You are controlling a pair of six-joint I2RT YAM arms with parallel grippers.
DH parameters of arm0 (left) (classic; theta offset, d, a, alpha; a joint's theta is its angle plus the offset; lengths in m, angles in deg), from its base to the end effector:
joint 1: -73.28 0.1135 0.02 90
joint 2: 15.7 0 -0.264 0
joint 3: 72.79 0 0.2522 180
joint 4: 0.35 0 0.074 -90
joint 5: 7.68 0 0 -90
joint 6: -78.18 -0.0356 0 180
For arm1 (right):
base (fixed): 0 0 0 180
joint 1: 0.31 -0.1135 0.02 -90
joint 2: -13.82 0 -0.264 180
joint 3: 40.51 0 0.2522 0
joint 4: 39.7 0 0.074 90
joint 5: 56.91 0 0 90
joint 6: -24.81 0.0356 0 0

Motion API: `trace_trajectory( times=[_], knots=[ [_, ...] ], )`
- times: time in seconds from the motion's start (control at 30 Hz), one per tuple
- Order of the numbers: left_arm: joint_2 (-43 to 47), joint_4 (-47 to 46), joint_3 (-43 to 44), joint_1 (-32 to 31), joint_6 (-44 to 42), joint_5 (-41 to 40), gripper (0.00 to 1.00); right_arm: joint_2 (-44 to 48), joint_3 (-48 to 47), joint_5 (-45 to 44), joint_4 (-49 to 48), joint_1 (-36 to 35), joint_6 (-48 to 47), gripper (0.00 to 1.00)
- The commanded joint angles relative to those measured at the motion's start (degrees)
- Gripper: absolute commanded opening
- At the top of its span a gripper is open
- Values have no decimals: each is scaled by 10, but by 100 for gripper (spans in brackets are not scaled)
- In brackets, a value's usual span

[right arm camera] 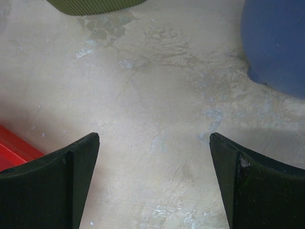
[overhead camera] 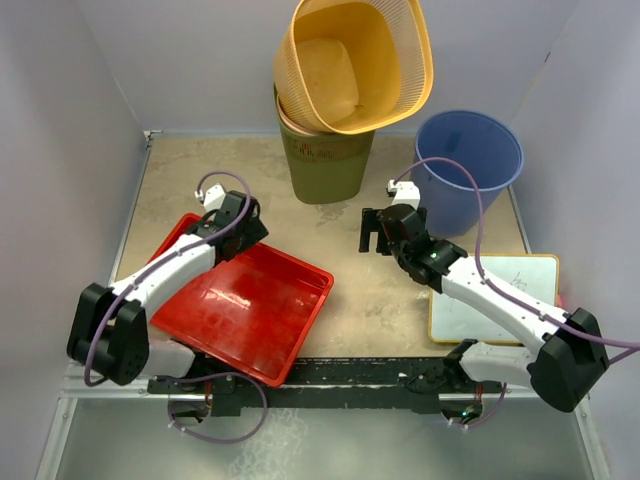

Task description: Turn the large container upside down

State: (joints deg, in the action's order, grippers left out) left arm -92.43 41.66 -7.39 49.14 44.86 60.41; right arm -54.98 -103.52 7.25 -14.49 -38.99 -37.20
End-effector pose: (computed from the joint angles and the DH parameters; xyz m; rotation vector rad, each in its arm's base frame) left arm 0.2524 -0.0985 0.2350 -0.8241 2.2718 -0.1625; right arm 0.2176 0.1543 0.2796 0.0737 2.0603 0.2438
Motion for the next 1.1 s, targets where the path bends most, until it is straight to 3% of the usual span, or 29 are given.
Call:
trace_trajectory(
  times=[0.0,0.17,0.43,0.5,0.73,1.07],
  knots=[
    [-47,-69,7,-19,46,-12,69,28,-3,-4,0,0,12,100],
    [-73,-80,4,-25,67,-20,56,31,-2,-9,10,0,14,100],
    [-64,-70,30,-25,41,-21,9,32,-4,-10,15,-1,13,100],
    [-59,-62,49,-25,28,-21,2,32,-4,-10,15,0,14,100],
    [-28,-39,120,-17,-11,-3,0,32,-4,-13,17,0,12,100],
    [17,-280,66,83,52,296,0,32,-1,-17,16,-1,12,100]
  ],
)
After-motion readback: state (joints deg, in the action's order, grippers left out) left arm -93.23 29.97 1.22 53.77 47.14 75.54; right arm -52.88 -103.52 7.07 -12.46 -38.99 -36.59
